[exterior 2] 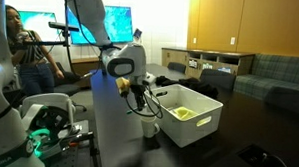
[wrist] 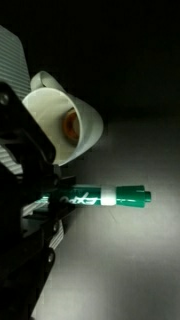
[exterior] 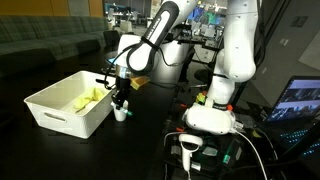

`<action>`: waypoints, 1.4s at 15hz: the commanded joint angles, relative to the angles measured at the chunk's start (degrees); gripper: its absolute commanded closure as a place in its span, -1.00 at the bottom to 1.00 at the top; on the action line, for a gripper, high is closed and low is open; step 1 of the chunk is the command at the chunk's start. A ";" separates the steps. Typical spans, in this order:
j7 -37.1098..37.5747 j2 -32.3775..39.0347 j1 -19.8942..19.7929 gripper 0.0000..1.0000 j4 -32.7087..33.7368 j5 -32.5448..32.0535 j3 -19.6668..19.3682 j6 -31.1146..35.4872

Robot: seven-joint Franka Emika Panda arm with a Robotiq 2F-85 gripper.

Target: Pick up the two cloths and put them in the box, then pick up the seal tape and marker and put them in the cup

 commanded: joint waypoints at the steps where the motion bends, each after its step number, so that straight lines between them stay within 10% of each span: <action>1: 0.04 -3.27 -1.06 0.90 -3.49 2.07 0.70 6.06; 16: 12.82 -2.34 -0.66 0.90 -6.14 1.15 -4.32 21.77; 21: 15.64 -0.09 6.37 0.90 -6.04 1.38 -12.87 26.19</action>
